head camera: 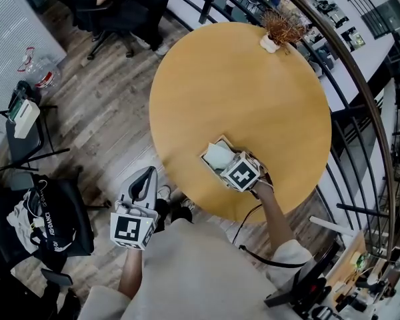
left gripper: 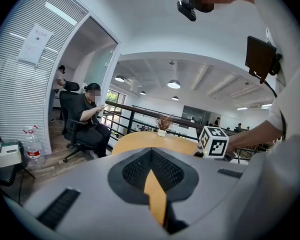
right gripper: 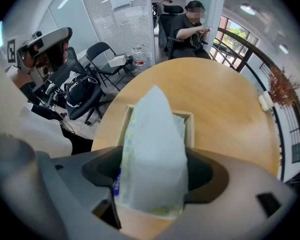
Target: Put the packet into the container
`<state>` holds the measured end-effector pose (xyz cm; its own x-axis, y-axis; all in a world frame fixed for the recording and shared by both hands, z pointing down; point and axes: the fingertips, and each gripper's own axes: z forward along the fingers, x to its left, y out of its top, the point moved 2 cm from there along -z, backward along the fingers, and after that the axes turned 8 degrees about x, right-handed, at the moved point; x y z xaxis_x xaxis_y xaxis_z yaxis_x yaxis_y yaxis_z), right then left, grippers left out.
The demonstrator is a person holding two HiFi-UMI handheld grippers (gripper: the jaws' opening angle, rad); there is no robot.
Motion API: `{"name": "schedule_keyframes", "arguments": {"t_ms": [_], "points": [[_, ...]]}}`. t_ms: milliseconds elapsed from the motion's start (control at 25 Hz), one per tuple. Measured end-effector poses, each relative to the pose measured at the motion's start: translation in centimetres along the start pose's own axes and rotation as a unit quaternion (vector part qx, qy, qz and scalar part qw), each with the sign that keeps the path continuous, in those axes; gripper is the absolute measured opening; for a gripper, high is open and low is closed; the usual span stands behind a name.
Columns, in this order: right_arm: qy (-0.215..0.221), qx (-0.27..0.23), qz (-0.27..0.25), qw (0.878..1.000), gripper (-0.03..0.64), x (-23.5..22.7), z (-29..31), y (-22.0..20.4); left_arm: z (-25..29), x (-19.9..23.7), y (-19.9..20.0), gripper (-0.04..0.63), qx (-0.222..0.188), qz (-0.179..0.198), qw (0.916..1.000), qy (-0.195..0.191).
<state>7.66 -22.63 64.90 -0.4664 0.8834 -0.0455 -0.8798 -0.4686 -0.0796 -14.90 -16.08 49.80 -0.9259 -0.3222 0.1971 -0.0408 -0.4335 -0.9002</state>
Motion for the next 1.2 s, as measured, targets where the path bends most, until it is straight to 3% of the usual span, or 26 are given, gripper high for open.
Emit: {"name": "schedule_keyframes", "arguments": {"t_ms": [80, 520, 720, 960, 1080, 1200], "points": [[0.0, -0.006, -0.001, 1.0, 0.38, 0.0, -0.7, 0.2, -0.2, 0.4, -0.1, 0.005, 0.001, -0.002, 1.0, 0.004], [-0.031, -0.041, 0.024, 0.998, 0.379, -0.6, -1.8, 0.4, -0.4, 0.4, -0.1, 0.005, -0.001, 0.004, 1.0, -0.004], [-0.028, -0.094, 0.06, 0.993, 0.37, -0.3, -3.4, 1.2, -0.5, 0.6, 0.2, 0.005, -0.004, 0.01, 0.9998, -0.014], [-0.062, -0.206, 0.134, 0.967, 0.214, -0.8, -7.7, 1.8, -0.6, 0.4, 2.1, 0.005, -0.022, 0.04, 0.9985, -0.031], [-0.105, -0.231, 0.15, 0.955, 0.078, -1.2, -8.7, 1.3, -0.4, -0.2, 3.0, 0.006, -0.031, 0.054, 0.997, -0.045], [-0.131, -0.243, 0.158, 0.948, 0.006, -0.5, -8.7, 0.8, -0.4, -1.0, 3.1, 0.005, -0.032, 0.067, 0.9953, -0.063]]}}
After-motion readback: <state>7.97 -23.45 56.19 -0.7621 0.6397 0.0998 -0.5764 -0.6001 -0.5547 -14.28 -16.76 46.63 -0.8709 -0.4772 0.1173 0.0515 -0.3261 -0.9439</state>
